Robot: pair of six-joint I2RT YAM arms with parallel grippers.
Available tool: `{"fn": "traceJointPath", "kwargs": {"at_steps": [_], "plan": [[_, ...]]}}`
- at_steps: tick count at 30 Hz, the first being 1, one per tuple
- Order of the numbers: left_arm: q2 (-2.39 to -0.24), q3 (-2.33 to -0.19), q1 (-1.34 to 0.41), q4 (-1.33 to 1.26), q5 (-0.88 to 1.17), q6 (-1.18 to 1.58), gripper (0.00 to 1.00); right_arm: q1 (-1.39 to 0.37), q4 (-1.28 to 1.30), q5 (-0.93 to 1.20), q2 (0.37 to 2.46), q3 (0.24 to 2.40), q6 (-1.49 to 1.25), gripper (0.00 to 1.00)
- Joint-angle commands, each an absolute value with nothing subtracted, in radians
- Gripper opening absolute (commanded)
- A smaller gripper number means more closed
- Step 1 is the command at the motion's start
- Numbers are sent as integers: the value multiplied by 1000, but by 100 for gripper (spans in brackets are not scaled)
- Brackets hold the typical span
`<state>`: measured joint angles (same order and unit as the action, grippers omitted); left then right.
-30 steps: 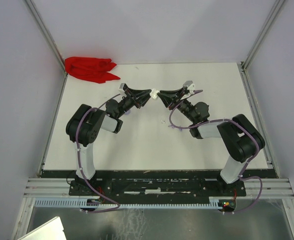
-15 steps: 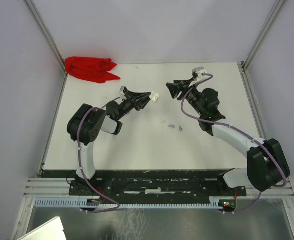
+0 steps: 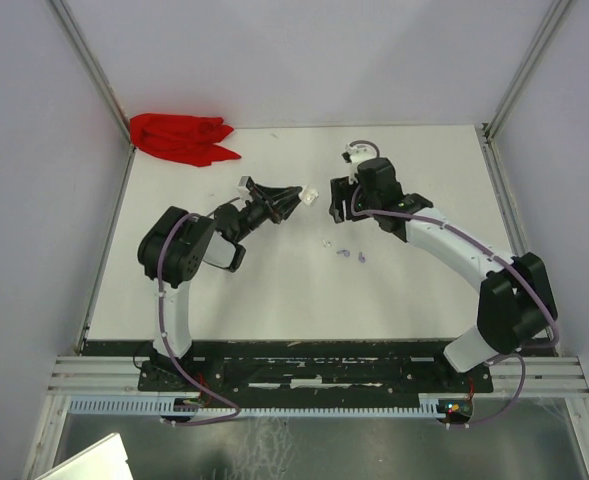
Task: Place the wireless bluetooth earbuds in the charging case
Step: Adjust the earbud with the charging case.
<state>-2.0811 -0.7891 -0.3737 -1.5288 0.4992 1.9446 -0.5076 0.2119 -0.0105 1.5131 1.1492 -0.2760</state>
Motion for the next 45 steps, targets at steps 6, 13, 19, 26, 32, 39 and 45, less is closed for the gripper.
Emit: {"fn": "traceJointPath", "kwargs": {"at_steps": [6,13,19,26,32,39,45], "plan": [[-2100,-770,-387,-1717,484,1885,3,-604,367,-102,1606,1290,-241,72],[-2106,-740,-391,-1719,492,1873,3,-613,389,-113,1654,1341,-241,72],[-2105,-736,-396,-1723,498,1873,3,-614,404,-111,1693,1385,-231,72],[-2099,-738,-400,-1723,506,1878,3,-613,412,-139,1719,1413,-225,72],[-2086,-727,-400,-1724,510,1878,3,-610,428,-182,1738,1436,-227,72],[-2079,-718,-402,-1724,517,1877,3,-592,423,-185,1741,1445,-227,72],[-2088,-729,-398,-1729,510,1888,3,-586,417,-187,1725,1419,-223,72]]}}
